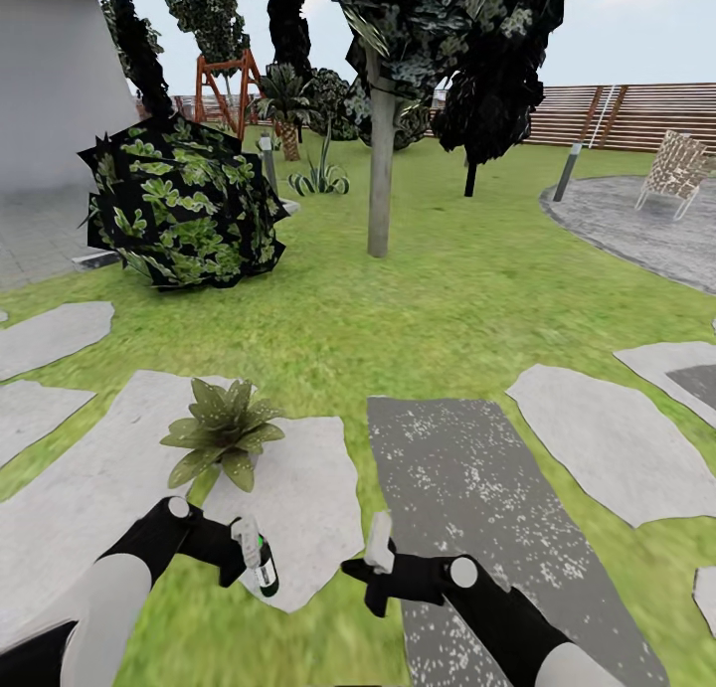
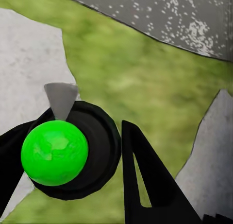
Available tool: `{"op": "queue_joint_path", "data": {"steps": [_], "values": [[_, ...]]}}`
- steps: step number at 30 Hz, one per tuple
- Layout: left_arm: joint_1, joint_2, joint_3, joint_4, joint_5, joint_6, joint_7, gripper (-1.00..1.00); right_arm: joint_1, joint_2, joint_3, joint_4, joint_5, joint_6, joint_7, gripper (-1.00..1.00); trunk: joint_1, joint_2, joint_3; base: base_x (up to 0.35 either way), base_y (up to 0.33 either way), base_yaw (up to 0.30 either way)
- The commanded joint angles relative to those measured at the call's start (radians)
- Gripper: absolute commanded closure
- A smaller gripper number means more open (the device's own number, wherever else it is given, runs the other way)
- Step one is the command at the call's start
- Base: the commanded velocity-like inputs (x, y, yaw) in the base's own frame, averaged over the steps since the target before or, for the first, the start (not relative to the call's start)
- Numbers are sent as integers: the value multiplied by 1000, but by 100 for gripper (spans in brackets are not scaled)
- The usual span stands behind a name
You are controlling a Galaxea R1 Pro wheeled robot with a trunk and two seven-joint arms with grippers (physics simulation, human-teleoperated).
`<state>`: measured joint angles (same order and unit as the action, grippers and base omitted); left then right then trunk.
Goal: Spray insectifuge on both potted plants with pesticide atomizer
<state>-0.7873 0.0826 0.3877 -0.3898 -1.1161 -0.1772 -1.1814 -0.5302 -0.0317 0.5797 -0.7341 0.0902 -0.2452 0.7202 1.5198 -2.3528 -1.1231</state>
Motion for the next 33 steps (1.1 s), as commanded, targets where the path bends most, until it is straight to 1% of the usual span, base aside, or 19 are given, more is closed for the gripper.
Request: {"op": "queue_joint_path", "data": {"steps": [1,4,6,8,11,17,18,20,22,23,26,30,33], "values": [[0,-4,8,-1,-10,-11,-3,100,-1,0,2,-2,9,-6,-2,100,0,0,-1,0,0,0],[3,-28,8,-1,-11,-35,-3,100,-1,4,1,-31,8,-6,-1,100,0,0,-1,0,0,0],[3,-34,7,-1,-11,-42,-3,100,-1,9,1,-59,9,-6,0,100,0,0,-1,0,0,0],[6,-36,0,-1,-11,-54,-4,100,-1,10,0,-66,9,-6,1,100,0,0,-1,0,0,0],[16,-35,-30,-1,-9,-103,-10,100,-1,9,-1,-62,11,-6,1,100,0,0,-1,0,0,0],[18,-35,-39,0,-4,-122,-49,100,-1,1,-1,-57,14,-5,1,100,0,0,-1,0,0,0],[18,-37,-39,1,-4,-134,-52,100,-1,-1,-1,-57,14,-5,1,100,0,0,-1,0,0,0],[21,-49,-39,17,-7,-172,-54,100,-1,-2,-2,-46,15,-5,1,100,0,0,-1,0,0,0],[22,-56,-40,26,-9,-183,-55,100,-1,-5,-3,-39,16,-5,0,100,0,0,-1,0,0,0],[23,-61,-47,28,-9,-186,-55,100,-1,-6,-3,-37,16,-5,0,100,0,0,-1,0,0,0],[23,-86,-90,30,-9,-188,-55,100,-1,-8,-3,-35,16,-5,-1,100,0,0,-1,0,0,0],[23,-114,-103,29,-10,-189,-55,100,-1,-8,-3,-32,17,-5,-1,100,0,0,-1,0,0,0],[23,-128,-111,29,-10,-189,-55,100,-1,-8,-3,-31,17,-5,-1,100,0,0,-1,0,0,0]]}}
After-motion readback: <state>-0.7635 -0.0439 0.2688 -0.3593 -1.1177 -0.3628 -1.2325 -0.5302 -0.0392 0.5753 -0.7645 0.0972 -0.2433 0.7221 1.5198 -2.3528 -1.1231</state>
